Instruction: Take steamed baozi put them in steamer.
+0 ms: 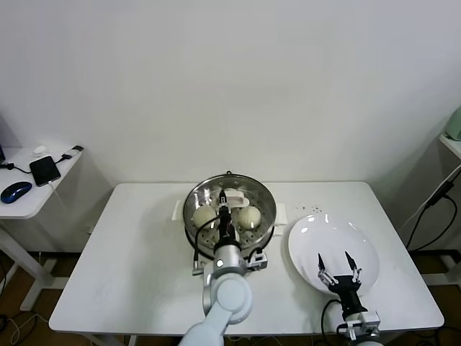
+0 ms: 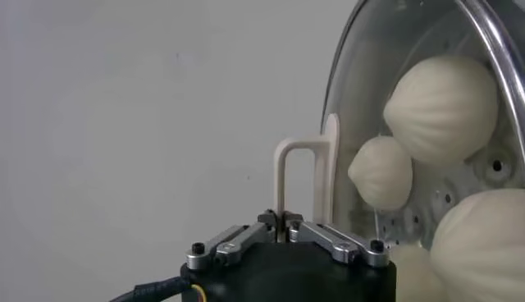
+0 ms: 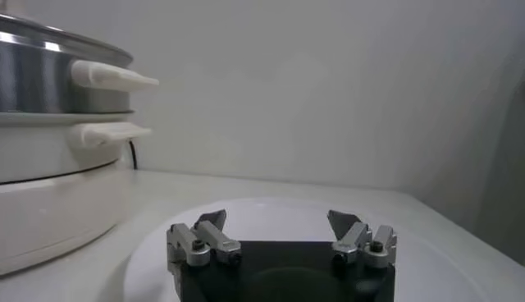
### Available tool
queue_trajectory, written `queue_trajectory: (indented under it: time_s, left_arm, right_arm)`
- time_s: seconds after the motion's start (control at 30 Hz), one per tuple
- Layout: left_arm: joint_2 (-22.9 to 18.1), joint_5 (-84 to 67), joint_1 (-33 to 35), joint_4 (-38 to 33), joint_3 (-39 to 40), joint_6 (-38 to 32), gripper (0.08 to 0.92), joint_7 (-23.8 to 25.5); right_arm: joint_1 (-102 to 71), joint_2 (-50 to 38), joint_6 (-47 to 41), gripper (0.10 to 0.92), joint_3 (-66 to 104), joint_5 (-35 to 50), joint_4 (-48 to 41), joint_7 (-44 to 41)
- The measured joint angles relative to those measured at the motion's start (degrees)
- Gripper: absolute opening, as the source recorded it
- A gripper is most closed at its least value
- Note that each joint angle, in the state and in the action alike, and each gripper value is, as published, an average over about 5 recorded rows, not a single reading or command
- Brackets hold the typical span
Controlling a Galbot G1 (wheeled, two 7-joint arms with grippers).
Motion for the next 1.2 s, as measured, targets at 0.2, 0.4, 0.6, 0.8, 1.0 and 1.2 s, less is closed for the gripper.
queue_trajectory:
  time_s: [0.2, 0.4, 0.6, 0.8, 1.0, 1.2]
  left_arm:
    - [0.2, -1.1, 0.2, -0.9, 0.8, -0.3, 0.289, 0.2]
    - [1.2, -2.8, 1.1, -3.0, 2.0, -0.6, 0.462, 0.9]
    - [3.0, -6.4, 2.6, -6.9, 2.3, -1.6, 0.635, 0.4]
    - [6.2, -17.5, 4.8, -12.6, -0.3, -6.7, 0.792, -5.1]
    - [9.4, -38.0, 7.3, -17.2, -8.1, -15.6, 0.822, -14.2]
    - [12.0, -61.1, 11.0, -18.2, -19.2, -24.4, 0.823, -19.8]
  right_arm:
    - [-0.3, 0.0, 0.1, 0.823, 0.2, -0.3, 0.5, -0.5]
    - [-0.5, 0.2, -0.1, 0.823, 0.2, -0.8, 0.9, -0.9]
    - [-0.3, 0.7, -0.5, 0.823, 0.2, -1.2, 1.0, -1.2]
    - [-0.9, 0.8, -0.6, 0.823, -0.3, -0.3, 1.8, -1.3]
    - [-1.7, 0.5, 0.7, 0.823, -0.6, 0.8, 2.8, -0.5]
    - [-2.0, 0.3, 2.1, 0.823, -1.0, 1.5, 3.3, 0.4]
